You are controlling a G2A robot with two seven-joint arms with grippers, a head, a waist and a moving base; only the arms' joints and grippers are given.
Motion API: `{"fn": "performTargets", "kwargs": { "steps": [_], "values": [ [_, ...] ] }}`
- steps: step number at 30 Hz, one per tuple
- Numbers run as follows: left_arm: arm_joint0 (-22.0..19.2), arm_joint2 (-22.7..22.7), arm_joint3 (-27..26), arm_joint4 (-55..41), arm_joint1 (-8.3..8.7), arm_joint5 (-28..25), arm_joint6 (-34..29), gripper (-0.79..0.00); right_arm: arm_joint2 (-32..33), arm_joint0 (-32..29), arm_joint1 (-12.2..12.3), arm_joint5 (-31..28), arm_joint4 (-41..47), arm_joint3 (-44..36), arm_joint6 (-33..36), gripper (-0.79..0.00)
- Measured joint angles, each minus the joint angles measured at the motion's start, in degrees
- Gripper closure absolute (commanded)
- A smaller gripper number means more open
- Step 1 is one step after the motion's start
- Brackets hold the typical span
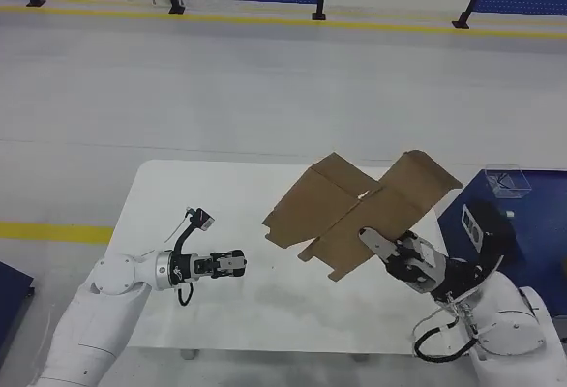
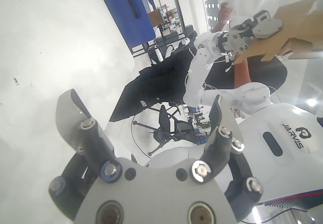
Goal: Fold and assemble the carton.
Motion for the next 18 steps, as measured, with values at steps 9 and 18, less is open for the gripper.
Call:
{"fn": "performTargets", "kwargs": {
  "steps": [9,18],
  "values": [
    [0.00,0.00,0.00,0.00,0.00,0.00,0.00,-0.785,-4.64,0.34,0.17,1.56,14.15,6.41,4.92,0.000],
    [0.00,0.00,0.00,0.00,0.00,0.00,0.00,-0.785,-4.63,0.49,0.27,2.00,14.41,6.32,6.17,0.000]
  ]
}}
